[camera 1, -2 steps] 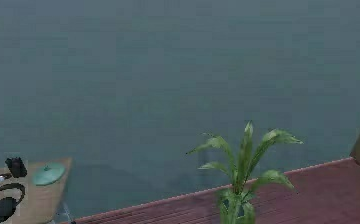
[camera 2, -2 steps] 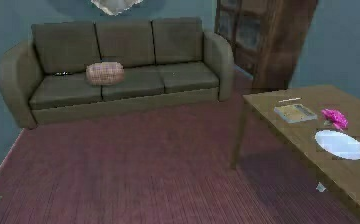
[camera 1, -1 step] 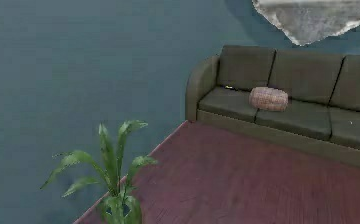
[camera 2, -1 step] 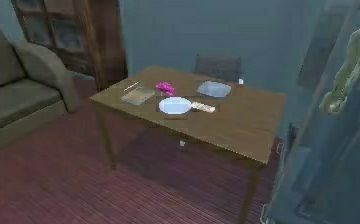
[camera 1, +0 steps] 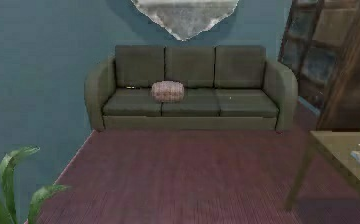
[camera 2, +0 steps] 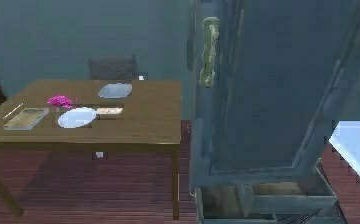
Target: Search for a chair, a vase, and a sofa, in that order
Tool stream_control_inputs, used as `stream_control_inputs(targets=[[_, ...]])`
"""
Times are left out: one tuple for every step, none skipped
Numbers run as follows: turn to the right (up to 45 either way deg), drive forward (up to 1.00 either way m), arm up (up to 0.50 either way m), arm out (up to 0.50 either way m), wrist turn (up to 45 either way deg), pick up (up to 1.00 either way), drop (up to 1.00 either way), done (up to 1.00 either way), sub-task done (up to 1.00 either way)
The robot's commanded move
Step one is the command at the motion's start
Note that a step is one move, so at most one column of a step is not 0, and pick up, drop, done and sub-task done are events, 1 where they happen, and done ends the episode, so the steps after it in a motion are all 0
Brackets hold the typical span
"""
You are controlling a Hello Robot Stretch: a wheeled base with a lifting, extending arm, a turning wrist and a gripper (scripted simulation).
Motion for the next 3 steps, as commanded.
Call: stream_control_inputs(targets=[[0.0, 1.00, 0.00, 0.00, 0.0, 0.00, 0.00, 0.00, 0.00], [0.0, 0.50, 0.00, 0.00, 0.0, 0.00, 0.00, 0.00, 0.00], [0.0, 0.00, 0.00, 0.00, 0.0, 0.00, 0.00, 1.00, 0.00]])
